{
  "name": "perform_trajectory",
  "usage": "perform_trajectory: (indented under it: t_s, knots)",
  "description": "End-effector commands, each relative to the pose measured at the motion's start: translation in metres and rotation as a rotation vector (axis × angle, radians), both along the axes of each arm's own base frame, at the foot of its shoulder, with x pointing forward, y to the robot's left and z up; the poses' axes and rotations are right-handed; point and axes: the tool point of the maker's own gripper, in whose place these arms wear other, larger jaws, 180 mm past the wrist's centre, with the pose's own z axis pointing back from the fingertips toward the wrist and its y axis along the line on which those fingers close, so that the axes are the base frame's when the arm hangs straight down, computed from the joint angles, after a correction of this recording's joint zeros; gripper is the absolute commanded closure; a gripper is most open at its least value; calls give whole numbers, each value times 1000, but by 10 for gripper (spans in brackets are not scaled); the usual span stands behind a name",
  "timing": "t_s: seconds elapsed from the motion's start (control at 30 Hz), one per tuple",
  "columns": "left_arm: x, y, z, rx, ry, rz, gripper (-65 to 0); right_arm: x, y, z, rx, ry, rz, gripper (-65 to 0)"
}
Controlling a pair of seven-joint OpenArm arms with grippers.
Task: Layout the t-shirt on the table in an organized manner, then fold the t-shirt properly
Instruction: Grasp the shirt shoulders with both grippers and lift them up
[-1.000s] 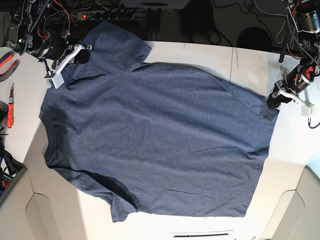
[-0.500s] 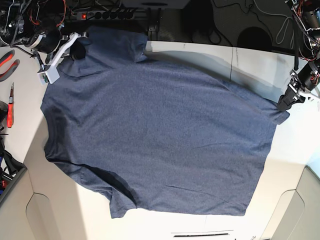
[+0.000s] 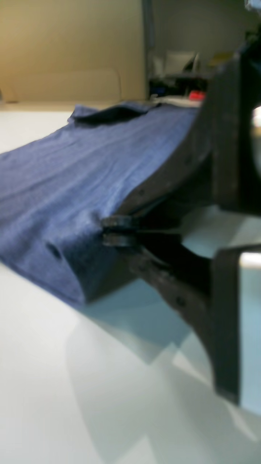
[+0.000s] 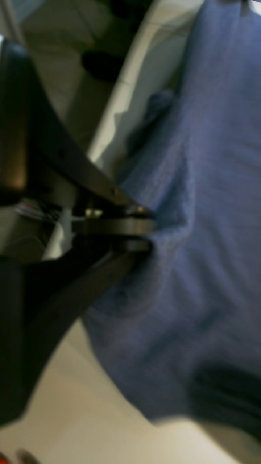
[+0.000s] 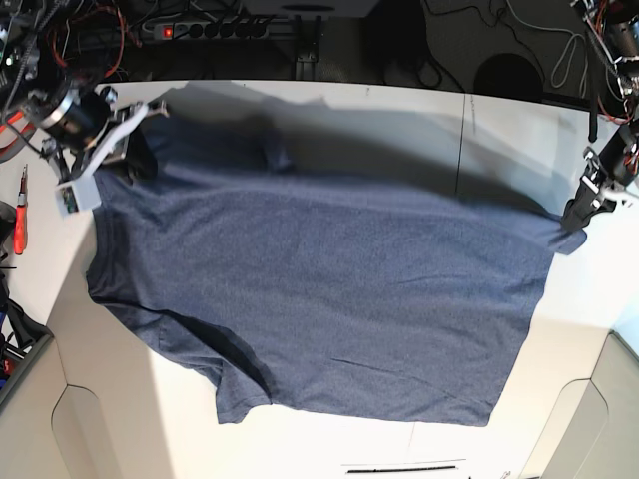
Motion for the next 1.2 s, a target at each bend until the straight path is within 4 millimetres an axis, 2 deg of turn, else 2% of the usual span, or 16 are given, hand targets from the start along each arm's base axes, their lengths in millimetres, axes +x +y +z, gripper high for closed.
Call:
perform_trajectory:
  t_s: [0.0, 0.17, 0.33, 0.47, 0.63, 0.77, 0.9, 1.0, 1.17]
  knots:
    - [17, 12, 24, 38, -78, 13, 0, 10, -3, 6, 1, -34, -9, 0]
    - [47, 11, 34, 137, -104, -13, 0, 34, -13, -20, 51, 9, -62, 0]
    - [63, -9, 27, 234, -95, -94, 0, 58, -19, -47, 112, 56, -100, 0]
    - [70, -17, 25, 289, -111, -119, 0, 80, -15, -45, 132, 43, -86, 0]
    - [71, -16, 26, 303, -117, -117, 0, 107, 2, -30, 139, -4, -30, 0]
    - [72, -15, 26, 304, -121, -114, 0, 121, 12, -27, 44, -32, 29, 0]
    - [71, -10, 25, 339, -113, -105, 0, 131, 7, -28, -29, -76, 5, 0]
    - [72, 6, 21, 378, -79, -32, 0, 137, -3, -31, -56, -99, -47, 0]
    - [71, 10, 18, 393, -61, -13, 0, 141, -10, -49, -57, -65, -76, 0]
